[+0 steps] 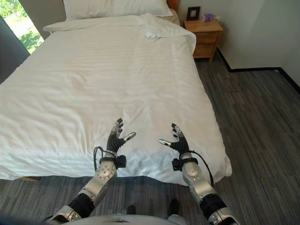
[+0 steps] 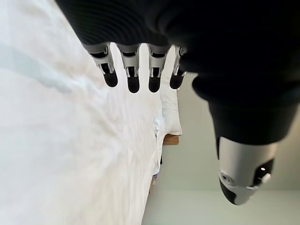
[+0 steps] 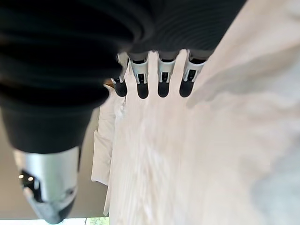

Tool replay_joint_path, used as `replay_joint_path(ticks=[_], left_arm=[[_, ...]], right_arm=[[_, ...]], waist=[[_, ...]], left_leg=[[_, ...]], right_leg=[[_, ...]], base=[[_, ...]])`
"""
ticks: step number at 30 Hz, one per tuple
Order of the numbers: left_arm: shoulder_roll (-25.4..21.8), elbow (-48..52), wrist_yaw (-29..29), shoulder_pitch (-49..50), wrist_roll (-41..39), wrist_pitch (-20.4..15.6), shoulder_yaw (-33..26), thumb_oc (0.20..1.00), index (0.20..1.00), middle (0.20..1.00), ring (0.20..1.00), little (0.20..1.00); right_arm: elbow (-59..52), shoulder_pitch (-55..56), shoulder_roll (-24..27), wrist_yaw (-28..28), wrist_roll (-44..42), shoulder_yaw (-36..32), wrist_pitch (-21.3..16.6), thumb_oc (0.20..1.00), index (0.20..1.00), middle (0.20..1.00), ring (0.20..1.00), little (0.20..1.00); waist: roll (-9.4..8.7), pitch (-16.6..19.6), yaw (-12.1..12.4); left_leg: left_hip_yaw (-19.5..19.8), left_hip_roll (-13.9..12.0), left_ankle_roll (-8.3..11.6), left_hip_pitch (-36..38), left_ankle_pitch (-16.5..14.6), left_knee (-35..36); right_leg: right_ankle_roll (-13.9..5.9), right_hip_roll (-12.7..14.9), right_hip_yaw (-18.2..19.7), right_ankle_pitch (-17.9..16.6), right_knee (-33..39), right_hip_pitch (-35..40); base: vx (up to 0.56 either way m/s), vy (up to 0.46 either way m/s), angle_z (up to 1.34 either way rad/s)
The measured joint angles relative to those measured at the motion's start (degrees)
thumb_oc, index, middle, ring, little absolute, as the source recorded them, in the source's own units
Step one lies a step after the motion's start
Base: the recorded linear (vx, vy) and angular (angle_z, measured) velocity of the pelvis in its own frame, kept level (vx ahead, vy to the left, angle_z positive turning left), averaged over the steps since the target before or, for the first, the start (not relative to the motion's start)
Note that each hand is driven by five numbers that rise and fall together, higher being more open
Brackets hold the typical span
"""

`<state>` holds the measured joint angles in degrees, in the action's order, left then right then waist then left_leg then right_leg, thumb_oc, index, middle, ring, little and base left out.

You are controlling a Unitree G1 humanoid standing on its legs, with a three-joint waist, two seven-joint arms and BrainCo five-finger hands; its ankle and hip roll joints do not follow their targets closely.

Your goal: Making the bed.

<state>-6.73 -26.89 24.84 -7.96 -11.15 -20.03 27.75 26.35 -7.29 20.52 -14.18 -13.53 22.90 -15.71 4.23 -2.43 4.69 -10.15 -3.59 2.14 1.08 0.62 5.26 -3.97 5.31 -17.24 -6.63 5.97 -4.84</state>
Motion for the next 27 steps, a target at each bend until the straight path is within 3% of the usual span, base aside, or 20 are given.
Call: replay_joint_path(ticks=[5, 20, 21, 22, 23, 24, 27], left_arm=[[0.53, -0.98, -0.86, -0.7, -0.05, -0.02, 0.11, 1.0, 1.0, 1.0, 1.0, 1.0], [0.37, -0.97, -2.64, -1.34, -4.39, -0.76, 0.08, 1.0, 1.0, 1.0, 1.0, 1.0], [2.07, 3.68, -4.93, 2.06, -4.37, 2.44, -6.14, 1.0, 1.0, 1.0, 1.0, 1.0], [4.79, 13.5, -5.43, 8.67, -4.88, 3.97, -16.84, 1.0, 1.0, 1.0, 1.0, 1.0], [4.31, 17.72, -5.0, 11.27, -5.84, 3.96, -21.34, 1.0, 1.0, 1.0, 1.0, 1.0], [2.5, 19.51, -4.37, 13.79, -6.75, 4.43, -28.23, 1.0, 1.0, 1.0, 1.0, 1.0], [-1.54, 19.54, -3.14, 17.5, -6.62, 4.82, -31.53, 1.0, 1.0, 1.0, 1.0, 1.0]], right_arm=[[0.05, 0.31, -0.26, -0.75, 0.15, 0.14, 0.0, 1.0, 1.0, 1.0, 1.0, 1.0], [-0.96, 2.55, -0.28, -1.56, 2.35, 1.22, -0.04, 1.0, 1.0, 1.0, 1.0, 1.0], [-3.44, 2.5, 0.31, 2.57, 0.36, 0.35, 3.22, 1.0, 1.0, 1.0, 1.0, 1.0], [-7.81, 1.99, 1.65, 8.08, -1.28, -0.1, 6.62, 1.0, 1.0, 1.0, 1.0, 1.0], [-10.87, 2.16, 2.63, 9.96, -1.86, -0.33, 7.55, 1.0, 1.0, 1.0, 1.0, 1.0], [-15.24, 2.47, 4.62, 12.12, -2.34, -1.53, 8.15, 1.0, 1.0, 1.0, 1.0, 1.0], [-19.47, 3.11, 7.42, 13.29, -2.32, -5.33, 8.78, 1.0, 1.0, 1.0, 1.0, 1.0]], waist=[[0.83, -0.55, -0.18], [0.69, -1.74, -1.53], [1.06, -1.91, -0.23], [0.65, -1.84, 2.92], [-0.24, -1.83, 3.94], [-0.42, -1.84, 5.05], [0.46, -1.75, 6.37]], left_leg=[[-0.02, -0.01, 0.0, -0.02, -0.06, 0.0], [-0.16, -0.03, -0.18, 0.01, -0.34, -0.01], [-2.36, -1.02, -0.51, -0.05, -0.43, -0.04], [-5.91, -1.77, -0.97, -0.18, -1.17, -0.58], [-6.65, -1.73, -0.41, -0.57, -1.64, -1.2], [-6.5, -2.33, 0.21, -0.67, -1.58, -1.56], [-6.36, -3.24, 0.75, -0.32, -1.04, -2.47]], right_leg=[[-0.01, -0.03, 0.02, 0.0, 0.0, -0.03], [-0.08, -0.11, 0.3, 0.12, 0.02, -0.09], [1.43, 1.12, -6.25, 1.37, -0.62, -0.13], [1.3, 3.47, -14.92, 1.65, -3.16, -1.64], [0.71, 5.05, -17.31, 1.03, -3.42, -1.46], [0.35, 4.75, -18.76, 0.02, -2.84, -0.99], [0.7, 4.48, -21.54, 0.65, -2.82, 1.39]], base=[[0.0, 0.0, 0.0], [-0.01, -0.003, -0.01], [-0.07, -0.037, -0.85], [-0.01, -0.012, -1.11], [-0.1, -0.031, -1.04], [-0.13, -0.05, -0.09], [-0.07, -0.096, 0.4]])
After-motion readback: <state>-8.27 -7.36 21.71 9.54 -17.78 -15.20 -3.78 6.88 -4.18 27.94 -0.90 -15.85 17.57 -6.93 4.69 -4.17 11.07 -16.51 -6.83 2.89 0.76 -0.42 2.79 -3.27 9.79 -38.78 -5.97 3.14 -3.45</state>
